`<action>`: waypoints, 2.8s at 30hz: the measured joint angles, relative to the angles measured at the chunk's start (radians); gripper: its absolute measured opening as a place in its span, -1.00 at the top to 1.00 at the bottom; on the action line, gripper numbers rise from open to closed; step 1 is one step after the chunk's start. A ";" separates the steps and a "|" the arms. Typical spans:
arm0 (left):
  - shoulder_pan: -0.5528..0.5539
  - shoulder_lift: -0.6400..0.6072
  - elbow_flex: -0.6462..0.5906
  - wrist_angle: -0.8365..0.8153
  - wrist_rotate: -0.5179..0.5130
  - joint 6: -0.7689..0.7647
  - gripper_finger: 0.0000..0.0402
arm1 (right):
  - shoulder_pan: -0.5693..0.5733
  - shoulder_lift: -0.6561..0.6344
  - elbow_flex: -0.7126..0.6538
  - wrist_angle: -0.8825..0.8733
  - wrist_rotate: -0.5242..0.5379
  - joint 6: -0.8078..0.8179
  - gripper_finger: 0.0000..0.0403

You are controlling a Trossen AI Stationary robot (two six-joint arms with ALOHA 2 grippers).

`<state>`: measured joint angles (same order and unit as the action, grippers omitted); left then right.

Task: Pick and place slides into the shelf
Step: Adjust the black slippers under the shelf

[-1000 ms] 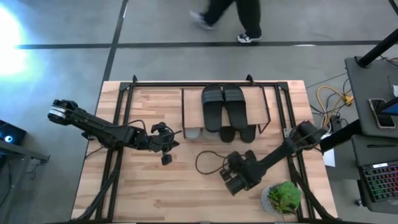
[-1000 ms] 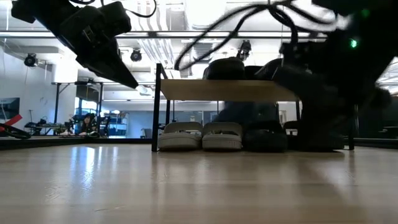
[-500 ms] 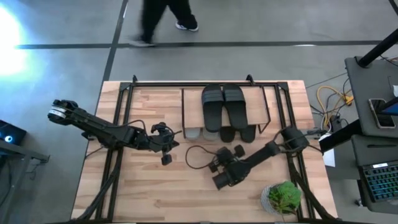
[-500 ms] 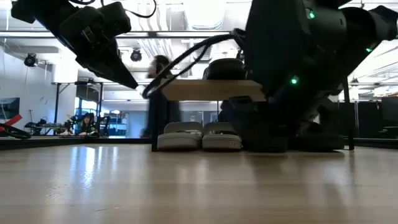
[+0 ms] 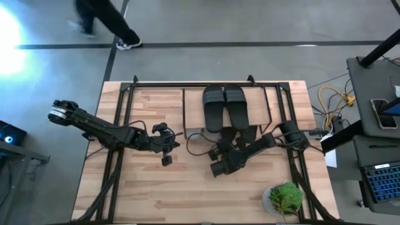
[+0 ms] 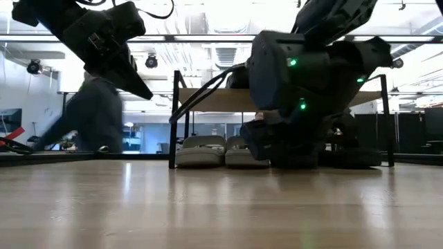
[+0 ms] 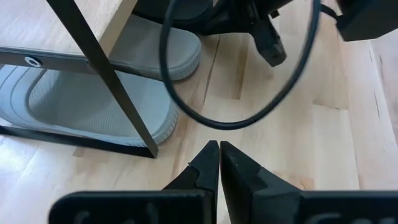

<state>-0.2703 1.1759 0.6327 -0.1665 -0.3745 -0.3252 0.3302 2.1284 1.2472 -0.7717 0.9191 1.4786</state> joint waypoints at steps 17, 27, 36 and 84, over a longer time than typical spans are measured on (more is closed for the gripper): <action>0.001 0.000 -0.001 0.000 -0.002 0.000 1.00 | -0.019 -0.005 0.032 0.017 0.055 -0.092 0.96; 0.002 0.000 -0.001 0.000 -0.005 0.000 1.00 | -0.062 -0.001 0.025 0.030 0.078 -0.123 0.96; 0.002 0.000 -0.002 0.000 -0.009 0.000 1.00 | -0.065 -0.002 -0.002 0.028 0.031 -0.121 0.96; -0.084 0.237 -0.004 0.597 0.183 -0.362 1.00 | -1.225 -0.727 0.255 -0.226 -0.817 -0.748 0.96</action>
<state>-0.3538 1.4129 0.6285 0.4308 -0.1917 -0.6871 -0.8952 1.4016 1.5019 -0.9976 0.1022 0.7306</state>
